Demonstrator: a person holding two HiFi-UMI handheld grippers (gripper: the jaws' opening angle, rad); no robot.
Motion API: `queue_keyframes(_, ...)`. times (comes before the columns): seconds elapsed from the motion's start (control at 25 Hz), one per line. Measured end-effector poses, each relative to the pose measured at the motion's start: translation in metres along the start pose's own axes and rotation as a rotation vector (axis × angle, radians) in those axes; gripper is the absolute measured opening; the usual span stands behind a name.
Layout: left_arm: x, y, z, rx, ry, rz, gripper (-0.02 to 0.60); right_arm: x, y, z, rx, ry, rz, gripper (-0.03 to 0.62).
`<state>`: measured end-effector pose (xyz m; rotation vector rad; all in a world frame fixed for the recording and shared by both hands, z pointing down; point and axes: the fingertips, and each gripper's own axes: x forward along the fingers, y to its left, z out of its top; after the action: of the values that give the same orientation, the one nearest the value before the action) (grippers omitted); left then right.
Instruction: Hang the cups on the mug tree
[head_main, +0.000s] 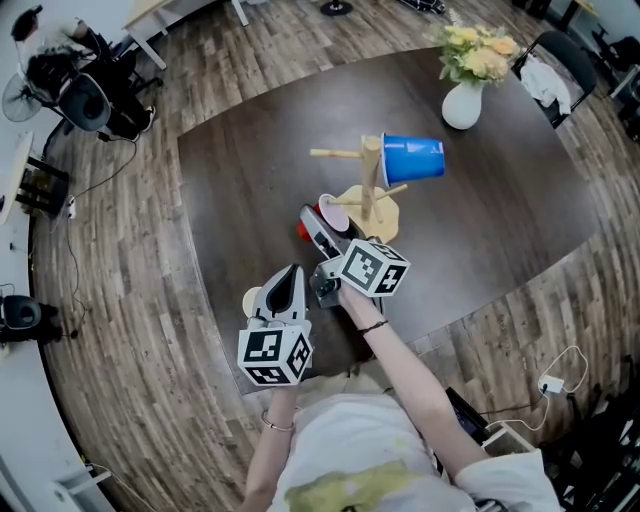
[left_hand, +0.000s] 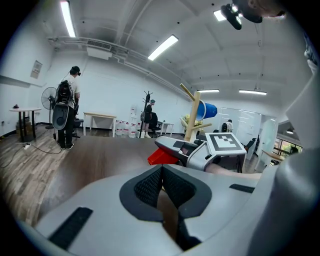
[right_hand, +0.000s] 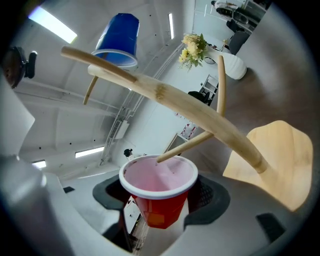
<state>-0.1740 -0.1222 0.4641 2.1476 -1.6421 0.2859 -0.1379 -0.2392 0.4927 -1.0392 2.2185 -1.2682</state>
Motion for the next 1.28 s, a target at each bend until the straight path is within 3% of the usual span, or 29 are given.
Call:
queue_keyframes(0.92, 0.021, -0.024, -0.004, 0.001, 0.026, 0.066, 0.023, -0.008, -0.01, 0.025, 0.292, -0.022, 0.186, 0.31)
queue_keyframes(1.04, 0.022, -0.024, -0.003, 0.002, 0.026, 0.078, 0.023, -0.008, -0.005, 0.034, 0.306, -0.053, 0.242, 0.31)
queue_keyframes(1.16, 0.021, -0.022, -0.001, -0.002, 0.015, 0.094, 0.023, -0.01, -0.011, 0.036, 0.35, -0.059, 0.237, 0.31)
queue_keyframes(1.28, 0.021, -0.018, 0.001, -0.006, 0.007, 0.112, 0.023, -0.01, -0.008, 0.042, 0.311, -0.06, 0.272, 0.31)
